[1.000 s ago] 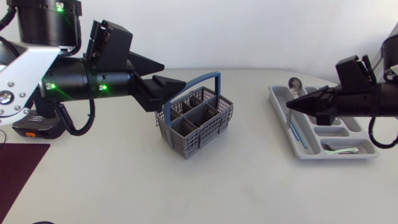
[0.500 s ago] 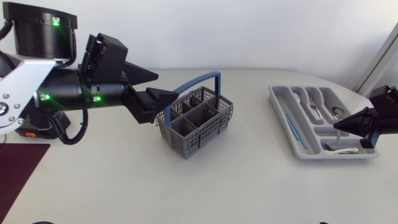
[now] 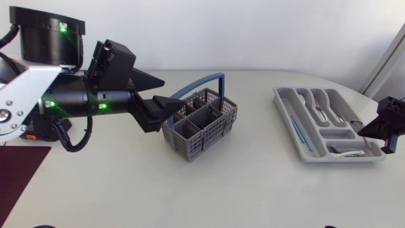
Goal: Unload the cutlery basket into the drawer organizer.
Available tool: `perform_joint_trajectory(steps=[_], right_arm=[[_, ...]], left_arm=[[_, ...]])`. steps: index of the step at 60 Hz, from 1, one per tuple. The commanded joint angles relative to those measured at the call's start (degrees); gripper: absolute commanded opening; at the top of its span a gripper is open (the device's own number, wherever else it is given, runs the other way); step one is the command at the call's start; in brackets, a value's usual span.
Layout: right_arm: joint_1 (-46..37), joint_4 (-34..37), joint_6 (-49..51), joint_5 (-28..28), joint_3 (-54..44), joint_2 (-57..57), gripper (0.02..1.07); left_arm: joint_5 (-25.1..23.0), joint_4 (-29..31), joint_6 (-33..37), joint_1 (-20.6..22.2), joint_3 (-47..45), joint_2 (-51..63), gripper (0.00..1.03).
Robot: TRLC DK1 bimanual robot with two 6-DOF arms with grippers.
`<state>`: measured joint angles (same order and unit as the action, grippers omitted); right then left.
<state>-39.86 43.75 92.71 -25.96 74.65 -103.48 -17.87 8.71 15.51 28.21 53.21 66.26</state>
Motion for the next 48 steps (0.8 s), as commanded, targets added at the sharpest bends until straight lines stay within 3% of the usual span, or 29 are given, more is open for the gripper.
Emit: perform_joint_trajectory(steps=[1,30,48], right_arm=[[-0.13,-0.24,5.38,2.22,0.93,-2.34,0.1],[0.57,-6.66,12.76,9.43,-1.44,-5.77,0.09],[1.71,-9.47,14.34,10.4,-3.81,-5.85,0.09]], left_arm=[[0.38,0.17,1.1,0.45,-1.79,-0.61,0.98],[1.96,0.78,1.1,1.85,-1.36,-0.43,0.98],[2.49,0.96,1.1,2.38,-1.44,-0.43,0.98]])
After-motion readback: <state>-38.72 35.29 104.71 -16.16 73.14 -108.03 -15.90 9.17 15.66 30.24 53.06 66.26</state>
